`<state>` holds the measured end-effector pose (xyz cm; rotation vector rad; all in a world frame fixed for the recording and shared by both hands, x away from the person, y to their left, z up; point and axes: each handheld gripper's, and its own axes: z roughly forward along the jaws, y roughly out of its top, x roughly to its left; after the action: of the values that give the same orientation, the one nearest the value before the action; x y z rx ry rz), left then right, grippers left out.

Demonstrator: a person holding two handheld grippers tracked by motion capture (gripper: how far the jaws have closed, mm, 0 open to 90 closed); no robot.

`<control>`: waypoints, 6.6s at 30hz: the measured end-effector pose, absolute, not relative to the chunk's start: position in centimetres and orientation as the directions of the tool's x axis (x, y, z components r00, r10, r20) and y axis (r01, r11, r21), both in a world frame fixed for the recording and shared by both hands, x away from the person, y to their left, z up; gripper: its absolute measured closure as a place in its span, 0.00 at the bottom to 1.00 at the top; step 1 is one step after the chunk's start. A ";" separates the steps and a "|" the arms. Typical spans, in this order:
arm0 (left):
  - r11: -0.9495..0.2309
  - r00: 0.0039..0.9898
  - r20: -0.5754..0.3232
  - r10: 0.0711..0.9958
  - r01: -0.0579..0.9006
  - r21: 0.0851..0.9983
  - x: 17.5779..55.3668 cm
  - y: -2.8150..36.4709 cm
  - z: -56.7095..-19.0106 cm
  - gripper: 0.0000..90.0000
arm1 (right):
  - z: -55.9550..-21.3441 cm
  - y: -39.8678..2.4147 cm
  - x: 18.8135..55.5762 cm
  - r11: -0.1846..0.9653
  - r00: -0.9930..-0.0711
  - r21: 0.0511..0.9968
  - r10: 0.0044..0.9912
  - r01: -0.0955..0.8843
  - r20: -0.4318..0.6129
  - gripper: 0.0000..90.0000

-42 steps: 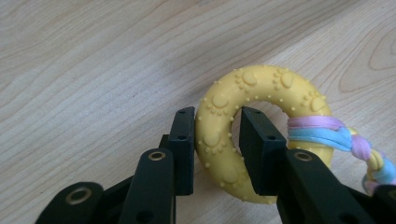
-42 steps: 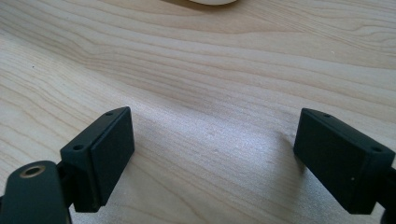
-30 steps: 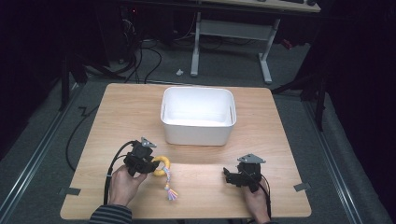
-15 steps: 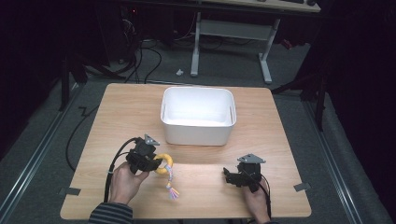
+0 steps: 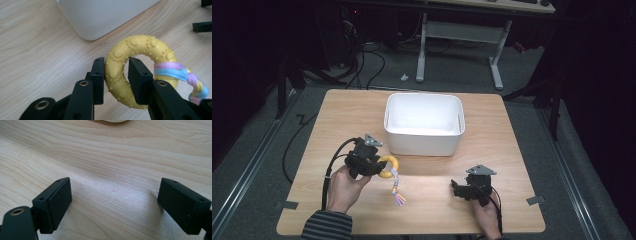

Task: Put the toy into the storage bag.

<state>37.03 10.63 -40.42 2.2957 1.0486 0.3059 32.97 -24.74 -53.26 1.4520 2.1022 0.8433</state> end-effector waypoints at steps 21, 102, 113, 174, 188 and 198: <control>-0.498 0.681 -0.060 0.730 0.590 0.635 39.0 9.3 -36.6 0.75 | -53.3 -24.7 32.9 0.262 -0.348 0.700 0.937 0.664 -0.020 0.14; -0.401 0.600 -0.133 0.789 0.667 0.629 47.6 3.8 -32.3 0.75 | -53.2 -24.7 32.7 0.273 -0.366 0.699 0.930 0.661 -0.017 0.14; -0.374 0.579 -0.143 0.803 0.676 0.635 48.7 3.4 -32.8 0.75 | -53.2 -24.7 32.7 0.275 -0.367 0.700 0.930 0.660 -0.019 0.14; -0.379 0.484 -0.073 0.872 0.762 0.525 50.8 1.9 -37.4 0.75 | -53.2 -24.7 32.7 0.278 -0.368 0.698 0.929 0.660 -0.021 0.14; -0.420 0.520 -0.067 0.852 0.753 0.506 49.5 1.8 -37.4 0.74 | -53.3 -24.7 32.7 0.276 -0.367 0.699 0.930 0.660 -0.020 0.14; -0.428 0.528 -0.067 0.847 0.751 0.504 49.5 1.6 -37.6 0.74 | -53.2 -24.7 32.7 0.276 -0.367 0.699 0.930 0.660 -0.021 0.14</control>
<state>49.48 1.63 -37.55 2.2915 1.2994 0.2688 32.67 -24.72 -53.25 1.4319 2.1230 0.8479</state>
